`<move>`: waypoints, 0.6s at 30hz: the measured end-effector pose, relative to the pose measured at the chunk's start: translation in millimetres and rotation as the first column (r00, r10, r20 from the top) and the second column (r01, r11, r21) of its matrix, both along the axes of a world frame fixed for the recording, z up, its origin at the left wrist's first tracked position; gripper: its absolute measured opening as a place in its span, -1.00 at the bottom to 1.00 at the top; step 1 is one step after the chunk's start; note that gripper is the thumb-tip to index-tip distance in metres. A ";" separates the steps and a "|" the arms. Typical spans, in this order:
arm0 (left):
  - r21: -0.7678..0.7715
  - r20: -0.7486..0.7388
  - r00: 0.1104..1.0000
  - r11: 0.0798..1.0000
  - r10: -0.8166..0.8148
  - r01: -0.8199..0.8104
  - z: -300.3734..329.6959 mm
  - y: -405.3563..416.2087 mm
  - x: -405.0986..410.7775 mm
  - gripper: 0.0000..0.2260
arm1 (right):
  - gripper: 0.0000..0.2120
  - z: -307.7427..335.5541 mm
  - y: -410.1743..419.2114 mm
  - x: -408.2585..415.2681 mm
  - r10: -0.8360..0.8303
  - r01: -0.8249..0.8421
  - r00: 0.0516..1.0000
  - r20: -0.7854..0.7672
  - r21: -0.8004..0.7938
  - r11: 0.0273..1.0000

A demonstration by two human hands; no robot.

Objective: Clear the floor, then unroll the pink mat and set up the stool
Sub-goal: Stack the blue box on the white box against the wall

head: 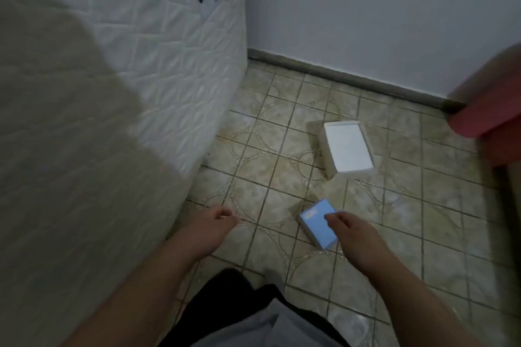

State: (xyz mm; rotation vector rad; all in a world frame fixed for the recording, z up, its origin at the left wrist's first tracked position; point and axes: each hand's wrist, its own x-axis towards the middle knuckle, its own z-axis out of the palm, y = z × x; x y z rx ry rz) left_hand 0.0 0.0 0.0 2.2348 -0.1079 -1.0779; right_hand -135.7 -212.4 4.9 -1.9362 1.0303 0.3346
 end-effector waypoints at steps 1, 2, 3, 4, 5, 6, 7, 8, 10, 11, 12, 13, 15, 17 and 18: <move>-0.016 -0.004 1.000 0.999 0.029 -0.029 -1.6 0.3 10.7 -0.81 | -0.72 -3.6 -9.4 18.6 0.021 -0.021 0.999 0.027 -0.006 1.000; -0.016 0.000 0.998 0.998 0.056 -0.056 -5.2 2.0 22.7 -0.83 | -0.71 -4.3 -17.6 35.7 0.039 -0.038 0.999 0.032 -0.008 0.999; -0.016 0.000 0.998 0.998 0.068 -0.068 -7.8 3.3 34.6 -0.87 | -0.70 -4.6 -26.6 56.3 0.044 -0.043 0.998 0.039 -0.010 0.999; -0.005 -0.001 0.997 0.997 0.073 -0.073 -11.2 3.5 47.0 -0.90 | -0.69 -3.4 -33.7 76.9 0.050 -0.050 0.998 0.042 -0.010 0.999; 0.002 -0.009 0.996 0.996 0.085 -0.085 -13.6 2.8 61.1 -0.91 | -0.68 -5.5 -39.9 97.1 0.051 -0.051 0.997 0.056 0.000 0.999; 0.016 -0.012 0.996 0.996 0.092 -0.092 -15.3 1.1 76.2 -0.89 | -0.68 -7.7 -44.0 115.4 0.043 -0.044 0.997 0.065 0.008 0.999; 0.034 -0.009 0.996 0.996 0.084 -0.084 -16.4 -1.6 92.8 -0.85 | -0.67 -9.6 -47.6 132.8 0.038 -0.039 0.997 0.074 0.008 0.999; 0.052 0.003 0.998 0.996 0.069 -0.069 -16.5 -6.0 111.3 -0.82 | -0.67 -10.8 -51.1 149.2 0.022 -0.022 0.997 0.073 0.002 1.000; 0.072 0.023 1.000 0.997 0.018 -0.019 -14.3 -20.9 153.7 -0.82 | -0.66 -10.2 -58.4 179.8 -0.029 0.029 0.996 0.088 0.006 1.000; 0.081 0.038 0.999 0.997 -0.013 0.010 -12.1 -31.1 176.8 -0.86 | -0.66 -10.6 -62.8 192.8 -0.069 0.067 0.993 0.096 0.022 0.997; 0.086 0.053 0.998 0.995 -0.044 0.040 -8.6 -42.8 200.2 -0.91 | -0.67 -10.7 -67.1 204.0 -0.115 0.111 0.988 0.105 0.040 0.993; 0.089 0.064 0.994 0.993 -0.083 0.077 -4.2 -55.0 222.5 -0.92 | -0.67 -10.0 -70.9 213.7 -0.168 0.161 0.979 0.112 0.064 0.985; 0.091 0.089 0.979 0.980 -0.184 0.176 3.3 -84.3 261.6 -0.79 | -0.69 -10.1 -79.5 226.1 -0.290 0.279 0.949 0.121 0.098 0.955; 0.102 0.119 0.951 0.956 -0.287 0.275 8.3 -119.5 293.9 -0.67 | -0.71 -12.6 -87.4 228.9 -0.395 0.384 0.913 0.099 0.115 0.916; 0.106 0.123 0.934 0.941 -0.334 0.323 9.8 -139.1 306.5 -0.67 | -0.73 -15.5 -90.8 226.4 -0.441 0.431 0.895 0.071 0.122 0.894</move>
